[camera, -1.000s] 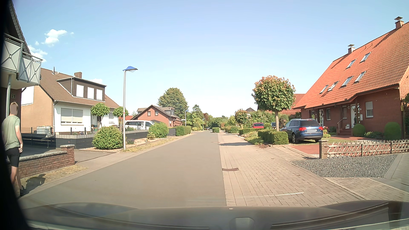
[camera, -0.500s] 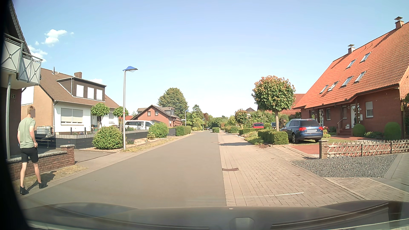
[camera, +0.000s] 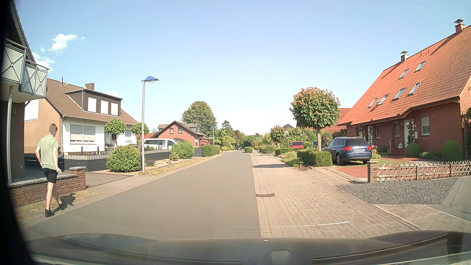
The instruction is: Follow the waypoints while adhering to traffic rules and regulations
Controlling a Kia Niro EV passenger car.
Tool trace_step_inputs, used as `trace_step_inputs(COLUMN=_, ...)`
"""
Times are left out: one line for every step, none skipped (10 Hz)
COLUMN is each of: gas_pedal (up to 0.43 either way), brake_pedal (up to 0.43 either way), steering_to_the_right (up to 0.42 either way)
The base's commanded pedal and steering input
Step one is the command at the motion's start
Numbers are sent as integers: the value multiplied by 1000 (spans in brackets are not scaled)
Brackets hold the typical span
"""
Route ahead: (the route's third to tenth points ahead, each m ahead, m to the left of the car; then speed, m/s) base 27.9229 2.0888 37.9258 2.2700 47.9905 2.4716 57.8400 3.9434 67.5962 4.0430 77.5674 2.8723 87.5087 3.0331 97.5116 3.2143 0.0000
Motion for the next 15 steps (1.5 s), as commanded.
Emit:
trace_step_inputs(gas_pedal=0, brake_pedal=195, steering_to_the_right=-22)
trace_step_inputs(gas_pedal=0, brake_pedal=195, steering_to_the_right=-22)
trace_step_inputs(gas_pedal=0, brake_pedal=195, steering_to_the_right=-22)
trace_step_inputs(gas_pedal=0, brake_pedal=195, steering_to_the_right=-22)
trace_step_inputs(gas_pedal=0, brake_pedal=189, steering_to_the_right=-22)
trace_step_inputs(gas_pedal=0, brake_pedal=189, steering_to_the_right=-22)
trace_step_inputs(gas_pedal=0, brake_pedal=189, steering_to_the_right=-22)
trace_step_inputs(gas_pedal=0, brake_pedal=189, steering_to_the_right=-22)
trace_step_inputs(gas_pedal=0, brake_pedal=189, steering_to_the_right=-22)
trace_step_inputs(gas_pedal=0, brake_pedal=189, steering_to_the_right=-22)
trace_step_inputs(gas_pedal=0, brake_pedal=183, steering_to_the_right=-22)
trace_step_inputs(gas_pedal=0, brake_pedal=183, steering_to_the_right=-22)
trace_step_inputs(gas_pedal=0, brake_pedal=177, steering_to_the_right=-22)
trace_step_inputs(gas_pedal=0, brake_pedal=177, steering_to_the_right=-22)
trace_step_inputs(gas_pedal=0, brake_pedal=171, steering_to_the_right=-22)
